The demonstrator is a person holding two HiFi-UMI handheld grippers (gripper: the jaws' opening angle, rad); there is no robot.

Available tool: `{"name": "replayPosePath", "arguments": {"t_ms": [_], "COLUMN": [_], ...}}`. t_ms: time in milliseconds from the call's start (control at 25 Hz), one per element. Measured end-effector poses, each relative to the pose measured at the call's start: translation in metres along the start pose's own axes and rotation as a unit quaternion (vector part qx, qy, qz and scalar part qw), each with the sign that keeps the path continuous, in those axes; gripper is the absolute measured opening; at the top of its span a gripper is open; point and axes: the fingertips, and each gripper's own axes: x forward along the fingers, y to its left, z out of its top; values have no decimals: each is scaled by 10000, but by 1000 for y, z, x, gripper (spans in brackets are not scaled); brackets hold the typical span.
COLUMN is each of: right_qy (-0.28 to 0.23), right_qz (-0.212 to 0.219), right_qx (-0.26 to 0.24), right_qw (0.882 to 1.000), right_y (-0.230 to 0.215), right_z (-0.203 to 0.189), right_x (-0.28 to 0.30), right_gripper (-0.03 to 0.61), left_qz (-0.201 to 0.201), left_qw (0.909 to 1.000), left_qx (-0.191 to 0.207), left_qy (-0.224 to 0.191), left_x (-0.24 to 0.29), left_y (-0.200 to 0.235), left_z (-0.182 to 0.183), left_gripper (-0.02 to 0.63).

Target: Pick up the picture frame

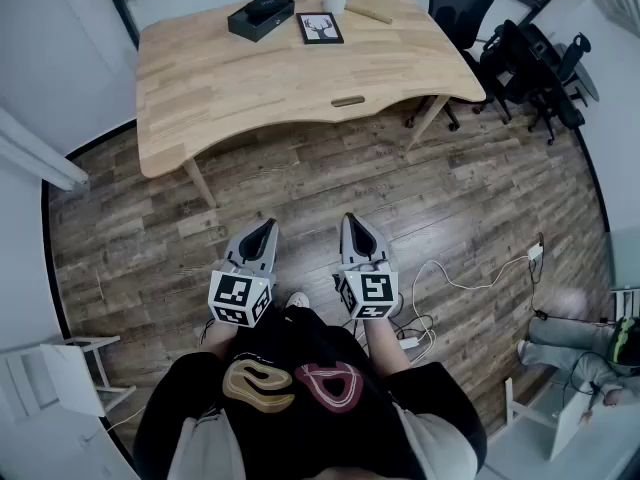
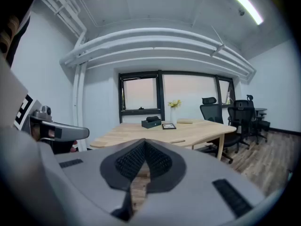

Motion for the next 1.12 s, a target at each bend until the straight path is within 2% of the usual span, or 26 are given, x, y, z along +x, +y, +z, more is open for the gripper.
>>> {"name": "replayPosePath", "arguments": {"t_ms": [280,560,760,920,1120], "right_qy": [82,32,72,-14,72], "right_qz": [-126,-383,-605,-863,-1080], "right_qx": [3,278,382,571,646], "right_qw": [9999,9989,9974,9946,9920], "right_y": [-3,-21,-28,-30,-27], "right_z": [0,18,26,33,30], "right_x": [33,96,142,168,186], "right_gripper": [8,9,15,15,15], "left_qz": [-154,-443,-312,-570,-797], "left_qw": [9993,9989,9991,9981,9961], "left_qx": [-325,-166,-279,-221,-366], "left_qy": [-41,13,-79,-66,94], "left_x": [34,101,136,157,179], "left_y": [29,74,122,144,164], "left_z": [6,32,52,65,64], "left_gripper": [17,18,18,18,18]}}
